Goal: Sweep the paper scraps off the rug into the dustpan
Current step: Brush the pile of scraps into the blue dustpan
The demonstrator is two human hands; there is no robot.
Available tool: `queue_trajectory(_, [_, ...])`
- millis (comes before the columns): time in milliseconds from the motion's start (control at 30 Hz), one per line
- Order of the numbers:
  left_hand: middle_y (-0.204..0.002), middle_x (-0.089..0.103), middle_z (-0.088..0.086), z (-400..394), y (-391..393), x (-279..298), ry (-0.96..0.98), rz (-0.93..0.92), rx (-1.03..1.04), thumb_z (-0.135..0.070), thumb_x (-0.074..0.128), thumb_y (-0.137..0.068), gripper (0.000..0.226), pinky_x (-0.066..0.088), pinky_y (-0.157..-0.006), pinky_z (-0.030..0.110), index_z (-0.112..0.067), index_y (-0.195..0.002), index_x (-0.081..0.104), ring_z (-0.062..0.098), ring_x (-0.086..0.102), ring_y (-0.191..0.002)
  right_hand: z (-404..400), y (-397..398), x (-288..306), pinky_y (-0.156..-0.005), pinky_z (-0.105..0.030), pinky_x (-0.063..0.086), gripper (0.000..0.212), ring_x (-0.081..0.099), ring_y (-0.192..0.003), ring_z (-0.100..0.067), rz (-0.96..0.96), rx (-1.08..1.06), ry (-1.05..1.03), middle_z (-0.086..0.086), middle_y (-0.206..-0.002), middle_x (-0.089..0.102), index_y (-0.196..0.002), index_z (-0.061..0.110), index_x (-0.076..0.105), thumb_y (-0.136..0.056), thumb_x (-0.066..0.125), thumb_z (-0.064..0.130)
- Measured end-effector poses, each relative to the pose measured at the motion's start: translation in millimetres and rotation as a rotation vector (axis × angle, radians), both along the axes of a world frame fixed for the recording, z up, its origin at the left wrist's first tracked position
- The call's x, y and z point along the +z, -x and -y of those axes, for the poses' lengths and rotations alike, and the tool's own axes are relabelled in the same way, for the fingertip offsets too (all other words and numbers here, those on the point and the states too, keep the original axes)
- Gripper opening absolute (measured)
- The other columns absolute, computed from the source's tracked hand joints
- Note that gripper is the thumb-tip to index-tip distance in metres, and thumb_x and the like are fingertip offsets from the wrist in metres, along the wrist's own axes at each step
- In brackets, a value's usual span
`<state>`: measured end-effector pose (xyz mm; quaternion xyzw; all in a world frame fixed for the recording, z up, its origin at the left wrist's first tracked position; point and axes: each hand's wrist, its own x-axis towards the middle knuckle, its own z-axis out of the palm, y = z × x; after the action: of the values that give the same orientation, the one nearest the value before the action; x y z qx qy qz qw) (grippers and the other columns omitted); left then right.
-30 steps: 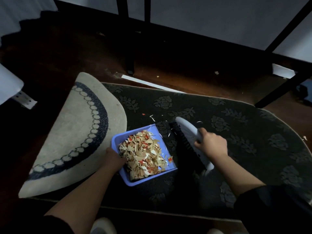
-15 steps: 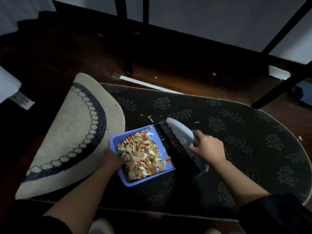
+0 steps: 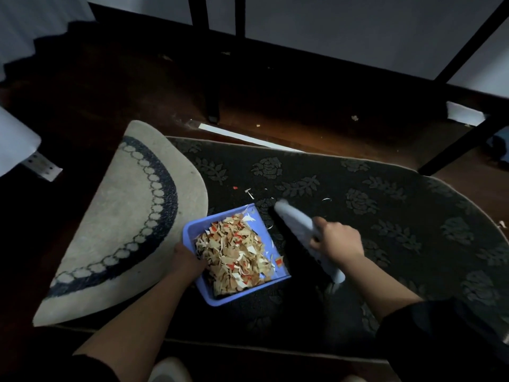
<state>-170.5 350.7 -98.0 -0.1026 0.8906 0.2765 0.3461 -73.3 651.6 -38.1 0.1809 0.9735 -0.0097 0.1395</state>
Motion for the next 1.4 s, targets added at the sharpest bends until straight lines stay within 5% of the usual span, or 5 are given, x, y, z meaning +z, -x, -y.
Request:
queue_trajectory(167, [-0.152,0.028,0.024,-4.5,-3.6,2.5,0.020,-0.014,0.068,-0.027,0.072,-0.083,0.095,0.039,-0.104,0.038,0.004,-0.150,0.013,0.034,0.038,-0.136,1.2,-10.8,15.2,-0.070,-0.031,0.047,0.042,0.065,-0.094,-0.026,-0.074,0.044,0.049,-0.001,-0.102,0.068,-0.126,0.035,0.047,-0.086,0.050,0.047])
queue_trajectory(433, [-0.150,0.030,0.024,-7.5,-4.7,5.9,0.067,-0.018,0.078,-0.028,0.070,-0.085,0.091,0.035,-0.105,0.037,0.005,-0.148,0.014,0.034,0.037,-0.136,-10.2,-11.3,14.1,-0.059,-0.030,0.038,0.037,0.065,-0.087,-0.029,-0.054,-0.048,-0.088,-0.004,-0.097,0.067,-0.120,0.021,0.046,-0.088,0.050,0.040])
queue_trajectory(633, [-0.153,0.024,0.023,-7.9,-5.3,7.1,0.045,-0.006,0.083,-0.025,0.070,-0.085,0.095,0.034,-0.105,0.037,0.005,-0.150,0.006,0.034,0.034,-0.138,25.2,-15.5,2.8,-0.072,-0.033,0.048,0.039,0.066,-0.094,-0.031,0.009,0.082,0.012,-0.008,-0.103,0.068,-0.121,0.022,0.048,-0.088,0.048,0.042])
queue_trajectory(933, [-0.151,0.026,0.025,-10.5,-7.7,12.4,0.030,0.003,0.123,-0.022,0.071,-0.084,0.095,0.033,-0.105,0.039,0.006,-0.148,0.006,0.036,0.034,-0.137,10.0,-26.3,18.7,-0.062,-0.032,0.044,0.038,0.066,-0.088,-0.029,-0.110,-0.009,-0.022,-0.003,-0.098,0.068,-0.122,0.024,0.048,-0.088,0.049,0.043])
queue_trajectory(1400, [-0.153,0.020,0.025,-17.1,-15.9,18.1,-0.022,0.005,0.122,-0.014,0.071,-0.085,0.096,0.031,-0.106,0.038,0.006,-0.149,0.003,0.035,0.030,-0.140,-0.3,-33.8,25.9,-0.069,-0.032,0.048,0.041,0.066,-0.092,-0.029,-0.103,-0.052,-0.015,-0.004,-0.102,0.069,-0.123,0.024,0.047,-0.089,0.047,0.046])
